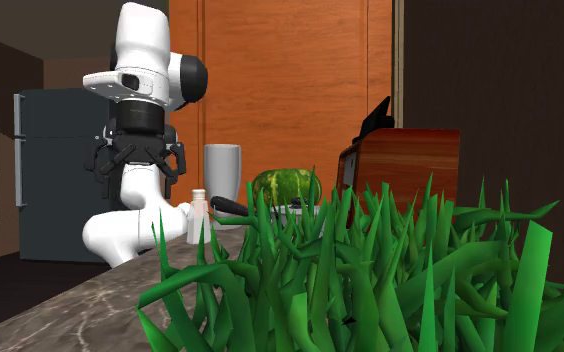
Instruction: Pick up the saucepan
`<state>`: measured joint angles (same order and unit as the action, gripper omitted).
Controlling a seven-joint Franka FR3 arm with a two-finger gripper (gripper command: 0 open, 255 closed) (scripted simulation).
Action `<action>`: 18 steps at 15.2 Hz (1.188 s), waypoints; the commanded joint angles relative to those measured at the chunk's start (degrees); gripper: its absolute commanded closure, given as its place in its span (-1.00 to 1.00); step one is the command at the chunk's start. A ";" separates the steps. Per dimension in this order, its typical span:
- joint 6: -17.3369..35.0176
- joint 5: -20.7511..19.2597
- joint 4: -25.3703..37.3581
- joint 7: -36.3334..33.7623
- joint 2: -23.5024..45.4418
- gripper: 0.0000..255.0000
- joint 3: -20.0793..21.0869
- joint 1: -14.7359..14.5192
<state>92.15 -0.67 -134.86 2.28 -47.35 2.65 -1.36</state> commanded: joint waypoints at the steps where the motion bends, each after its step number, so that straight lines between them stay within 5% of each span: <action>1: 0.00 0.00 0.00 0.00 0.00 -1.00 0.00 0.00; 18: 2.28 -1.30 11.87 36.67 16.61 -1.00 9.90 -22.58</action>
<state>94.57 -1.93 -123.08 36.40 -30.83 12.01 -22.57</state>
